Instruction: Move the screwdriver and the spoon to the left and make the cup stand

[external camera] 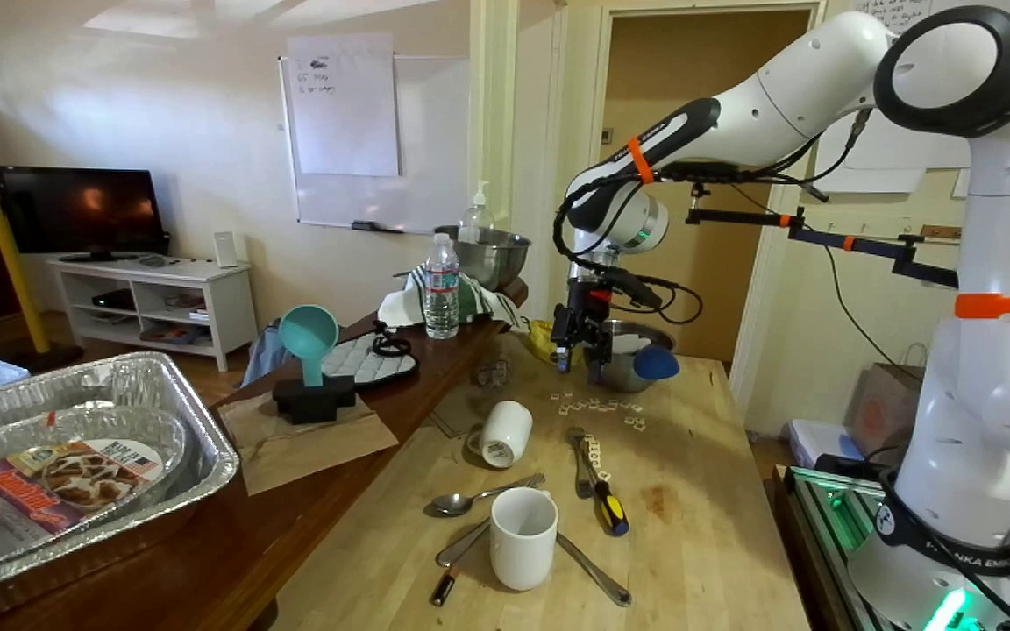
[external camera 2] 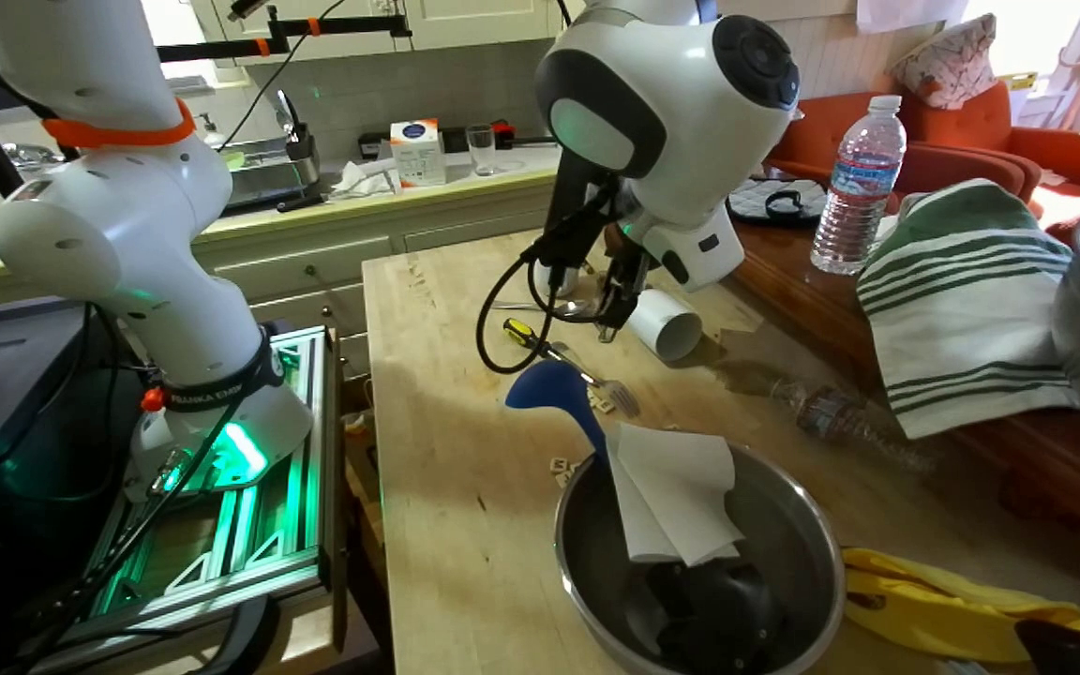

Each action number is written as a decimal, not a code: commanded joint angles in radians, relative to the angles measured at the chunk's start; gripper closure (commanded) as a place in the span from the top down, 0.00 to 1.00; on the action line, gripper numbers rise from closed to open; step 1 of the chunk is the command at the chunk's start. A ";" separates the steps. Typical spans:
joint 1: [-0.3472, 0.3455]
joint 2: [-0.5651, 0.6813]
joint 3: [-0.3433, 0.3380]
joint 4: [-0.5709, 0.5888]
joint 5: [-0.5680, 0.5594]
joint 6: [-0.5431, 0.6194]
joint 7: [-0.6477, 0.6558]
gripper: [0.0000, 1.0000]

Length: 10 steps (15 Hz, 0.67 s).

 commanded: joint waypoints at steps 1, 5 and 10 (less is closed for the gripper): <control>0.005 0.054 0.035 0.046 0.027 0.062 -0.171 1.00; -0.010 0.102 0.071 0.082 0.075 0.123 -0.349 1.00; -0.030 0.164 0.095 0.113 0.202 0.107 -0.541 1.00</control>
